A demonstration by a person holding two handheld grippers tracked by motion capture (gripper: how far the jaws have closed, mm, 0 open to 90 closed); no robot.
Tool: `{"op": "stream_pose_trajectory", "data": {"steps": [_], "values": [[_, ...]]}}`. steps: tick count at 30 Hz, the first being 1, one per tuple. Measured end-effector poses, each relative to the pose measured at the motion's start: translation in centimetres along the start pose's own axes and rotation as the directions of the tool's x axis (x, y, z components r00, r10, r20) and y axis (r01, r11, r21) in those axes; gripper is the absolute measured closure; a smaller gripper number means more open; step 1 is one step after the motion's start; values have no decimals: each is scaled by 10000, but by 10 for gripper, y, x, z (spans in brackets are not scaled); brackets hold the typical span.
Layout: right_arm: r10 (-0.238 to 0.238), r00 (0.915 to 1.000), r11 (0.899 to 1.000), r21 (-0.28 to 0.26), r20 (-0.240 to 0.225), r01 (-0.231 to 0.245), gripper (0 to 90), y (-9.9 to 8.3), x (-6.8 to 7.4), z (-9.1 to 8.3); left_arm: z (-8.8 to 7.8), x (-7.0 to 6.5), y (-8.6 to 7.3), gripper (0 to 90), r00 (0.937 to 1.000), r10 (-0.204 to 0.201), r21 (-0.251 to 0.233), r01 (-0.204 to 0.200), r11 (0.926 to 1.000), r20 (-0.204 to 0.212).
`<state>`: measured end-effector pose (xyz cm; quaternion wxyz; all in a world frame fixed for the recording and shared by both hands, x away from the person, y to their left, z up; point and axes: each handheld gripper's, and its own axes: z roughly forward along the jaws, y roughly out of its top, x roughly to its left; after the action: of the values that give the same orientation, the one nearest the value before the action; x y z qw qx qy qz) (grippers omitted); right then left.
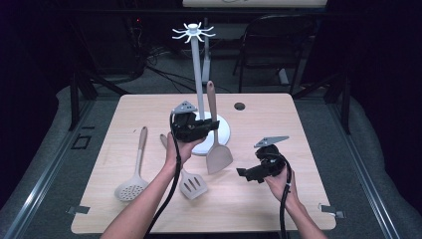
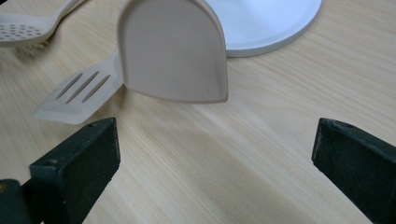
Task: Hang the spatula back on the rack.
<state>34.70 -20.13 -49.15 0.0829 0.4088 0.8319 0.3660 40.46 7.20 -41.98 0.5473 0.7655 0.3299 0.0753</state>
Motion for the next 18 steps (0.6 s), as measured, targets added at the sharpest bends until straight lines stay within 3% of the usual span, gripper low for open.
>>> {"op": "stream_pose_trajectory", "data": {"steps": [7, 18], "values": [[-202, 9993, 9995, 231, 326, 195, 5, 0, -1, 2, 2, 2, 12, 780, 9998, 205, -124, -204, 9997, 28], [-129, 9995, 9994, 329, 293, 120, 5, -1, -3, 6, -1, 10, 26, 779, 9991, 415, -147, -417, 9990, -89]]}}
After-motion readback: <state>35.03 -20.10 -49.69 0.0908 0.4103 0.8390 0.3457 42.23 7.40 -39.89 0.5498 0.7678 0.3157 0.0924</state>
